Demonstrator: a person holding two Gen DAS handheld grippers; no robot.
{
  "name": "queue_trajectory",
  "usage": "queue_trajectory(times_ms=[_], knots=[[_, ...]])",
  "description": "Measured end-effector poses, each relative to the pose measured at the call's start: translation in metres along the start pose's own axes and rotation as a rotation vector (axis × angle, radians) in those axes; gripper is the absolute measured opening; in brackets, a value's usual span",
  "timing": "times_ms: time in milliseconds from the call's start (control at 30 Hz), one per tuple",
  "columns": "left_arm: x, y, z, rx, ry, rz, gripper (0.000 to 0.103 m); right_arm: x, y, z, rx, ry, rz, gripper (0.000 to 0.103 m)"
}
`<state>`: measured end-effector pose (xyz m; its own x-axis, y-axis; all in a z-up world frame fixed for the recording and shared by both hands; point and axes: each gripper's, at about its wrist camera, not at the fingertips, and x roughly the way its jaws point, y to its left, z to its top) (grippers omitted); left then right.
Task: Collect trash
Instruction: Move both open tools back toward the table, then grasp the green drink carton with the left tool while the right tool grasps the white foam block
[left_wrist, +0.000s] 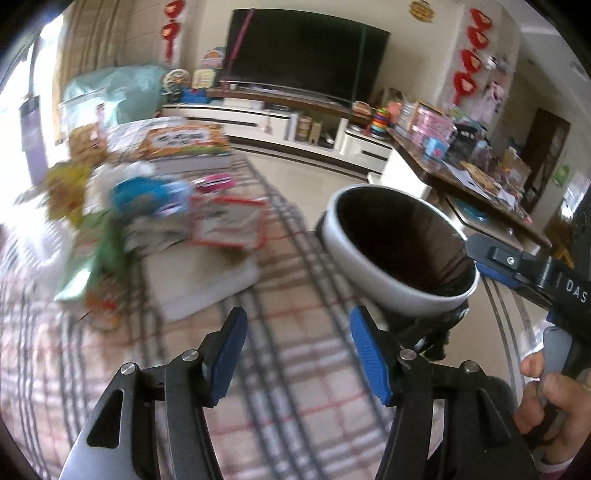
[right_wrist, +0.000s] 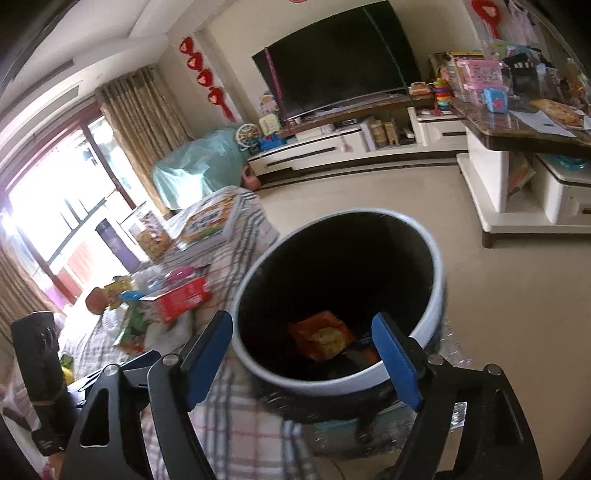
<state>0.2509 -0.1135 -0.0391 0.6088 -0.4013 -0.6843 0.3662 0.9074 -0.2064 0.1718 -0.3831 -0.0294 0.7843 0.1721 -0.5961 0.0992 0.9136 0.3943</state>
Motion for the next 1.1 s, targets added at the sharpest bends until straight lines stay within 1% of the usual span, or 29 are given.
queue_trajectory(times_ms=[300, 567, 733, 867, 1100], knots=[[-0.043, 0.04, -0.031, -0.085, -0.023, 0.081, 0.058, 0.015, 0.052, -0.025, -0.067, 0.058, 0.069, 0.08], [-0.066, 0.063, -0.052, -0.163, -0.026, 0.146, 0.058, 0.034, 0.09, -0.042, -0.118, 0.117, 0.117, 0.082], [-0.07, 0.07, -0.048, -0.179, -0.03, 0.165, 0.058, 0.047, 0.11, -0.05, -0.162, 0.138, 0.136, 0.082], [-0.071, 0.071, -0.042, -0.171, -0.035, 0.172, 0.058, 0.059, 0.121, -0.051, -0.213, 0.161, 0.153, 0.085], [-0.053, 0.076, -0.021, -0.135, -0.026, 0.162, 0.058, 0.085, 0.128, -0.048, -0.279, 0.2, 0.158, 0.086]])
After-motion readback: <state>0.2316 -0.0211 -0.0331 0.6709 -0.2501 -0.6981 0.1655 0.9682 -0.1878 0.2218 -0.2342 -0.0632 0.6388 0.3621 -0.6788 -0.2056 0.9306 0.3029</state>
